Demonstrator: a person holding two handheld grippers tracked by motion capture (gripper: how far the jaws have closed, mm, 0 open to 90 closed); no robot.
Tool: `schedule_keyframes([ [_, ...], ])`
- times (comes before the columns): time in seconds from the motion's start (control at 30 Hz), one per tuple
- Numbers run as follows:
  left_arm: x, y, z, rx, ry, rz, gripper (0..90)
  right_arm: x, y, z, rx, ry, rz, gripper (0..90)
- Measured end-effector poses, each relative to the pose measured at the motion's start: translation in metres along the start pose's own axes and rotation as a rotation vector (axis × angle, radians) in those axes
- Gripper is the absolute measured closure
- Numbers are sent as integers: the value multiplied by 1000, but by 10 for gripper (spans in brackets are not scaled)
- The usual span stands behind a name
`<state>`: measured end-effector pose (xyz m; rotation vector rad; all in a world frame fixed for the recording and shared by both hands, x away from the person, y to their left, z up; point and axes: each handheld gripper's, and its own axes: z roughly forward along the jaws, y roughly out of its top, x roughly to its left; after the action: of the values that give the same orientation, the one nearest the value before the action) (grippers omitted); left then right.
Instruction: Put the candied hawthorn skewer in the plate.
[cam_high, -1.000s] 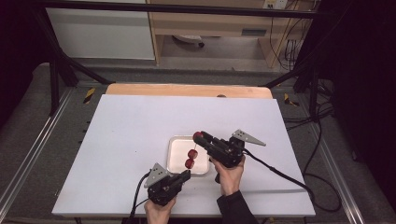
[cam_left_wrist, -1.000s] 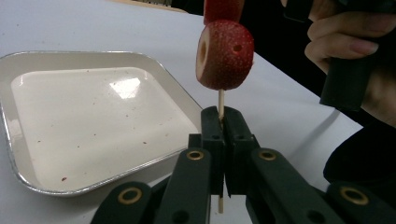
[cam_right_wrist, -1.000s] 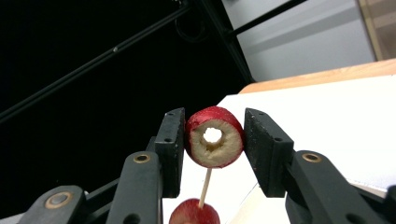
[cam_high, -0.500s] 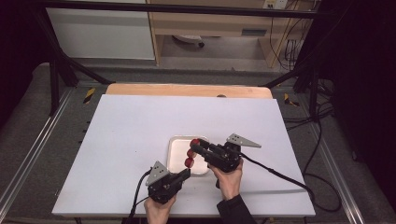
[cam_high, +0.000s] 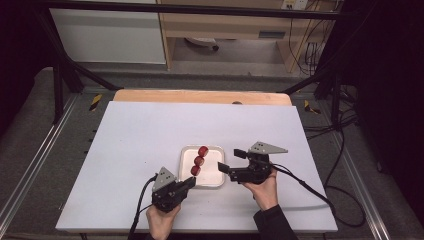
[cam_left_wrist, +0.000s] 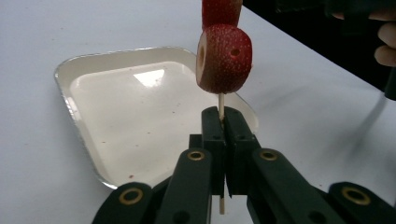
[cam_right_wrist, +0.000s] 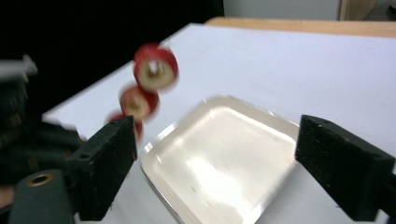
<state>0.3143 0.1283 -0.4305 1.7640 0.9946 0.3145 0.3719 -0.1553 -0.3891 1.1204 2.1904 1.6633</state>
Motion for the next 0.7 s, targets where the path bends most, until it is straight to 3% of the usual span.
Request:
schedule_keyframes([
  [0.23,10,14,6,86,27,40,880,-19,-22,-15,147,-27,-87,37],
  [0.43,14,26,15,171,60,82,880,-36,-42,-32,172,-59,-78,7],
  [0.7,23,39,35,269,101,97,880,-53,-61,-55,202,-77,-97,5],
])
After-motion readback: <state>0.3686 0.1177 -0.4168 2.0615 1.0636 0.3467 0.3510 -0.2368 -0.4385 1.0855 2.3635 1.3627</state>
